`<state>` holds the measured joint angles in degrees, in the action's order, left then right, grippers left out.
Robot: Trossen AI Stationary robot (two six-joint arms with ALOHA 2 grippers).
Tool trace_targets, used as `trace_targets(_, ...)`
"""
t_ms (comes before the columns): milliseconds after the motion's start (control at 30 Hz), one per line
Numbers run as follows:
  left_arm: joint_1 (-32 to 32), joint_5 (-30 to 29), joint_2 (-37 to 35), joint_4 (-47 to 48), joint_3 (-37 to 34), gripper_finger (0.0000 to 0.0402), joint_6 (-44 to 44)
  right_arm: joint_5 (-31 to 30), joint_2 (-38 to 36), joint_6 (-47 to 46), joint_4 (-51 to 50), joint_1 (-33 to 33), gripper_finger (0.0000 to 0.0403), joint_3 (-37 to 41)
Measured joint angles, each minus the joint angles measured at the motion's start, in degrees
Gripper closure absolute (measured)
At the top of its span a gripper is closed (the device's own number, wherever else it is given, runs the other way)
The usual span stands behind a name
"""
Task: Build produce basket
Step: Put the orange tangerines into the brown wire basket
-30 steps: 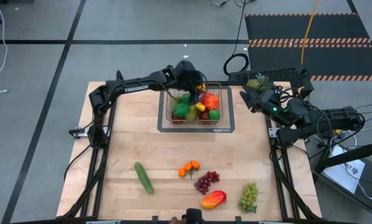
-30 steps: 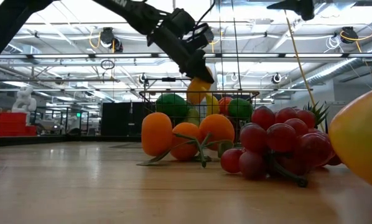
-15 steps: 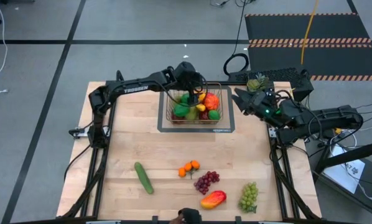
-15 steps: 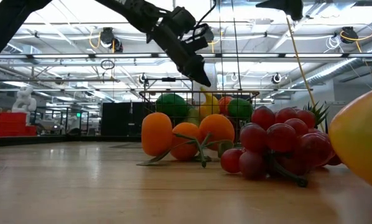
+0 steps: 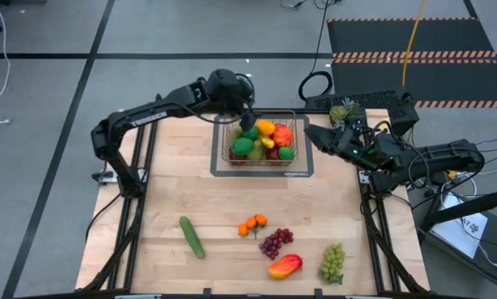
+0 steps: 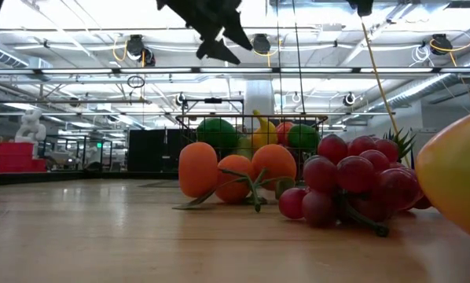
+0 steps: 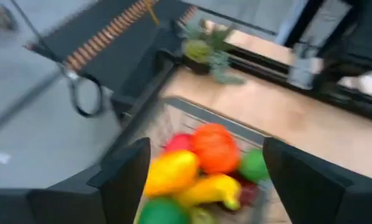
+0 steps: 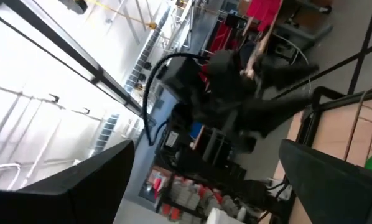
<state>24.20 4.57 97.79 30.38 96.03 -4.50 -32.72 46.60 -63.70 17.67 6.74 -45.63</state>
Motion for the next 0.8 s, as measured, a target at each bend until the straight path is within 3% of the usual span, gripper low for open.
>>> trace_targets(233, -4.9, 5.4, -2.2, 9.3, 0.0, 0.0146, -8.8, 0.1, -1.4, 7.0, -0.2, 0.0, 0.0007, 0.0)
trace_targets(433, -18.2, 5.2, -2.2, 11.4, 0.0, 0.0171, -17.7, 8.1, -4.9, 10.3, -3.6, -0.1, 0.0007, 0.0)
trace_targets(533, -27.4, -0.9, -1.2, 11.3, 0.0, 0.0173, -16.7, 12.5, -6.5, 10.4, -7.6, -0.1, 0.0007, 0.0)
trace_targets(633, -35.6, -11.6, 0.3, 11.8, -0.2, 0.0169, -17.0, 16.0, -7.9, 9.4, -10.7, -0.1, 0.0007, 0.0)
trace_targets(700, -40.1, -17.9, 1.0, 10.3, 0.0, 0.0164, -19.3, 18.6, -8.6, 9.1, -12.5, -0.1, 0.0007, 0.0)
trace_targets(800, -45.2, -22.3, 3.3, 9.9, 0.0, 0.0157, -25.6, 22.8, -9.1, 10.1, -14.0, -0.1, 0.0007, 0.0)
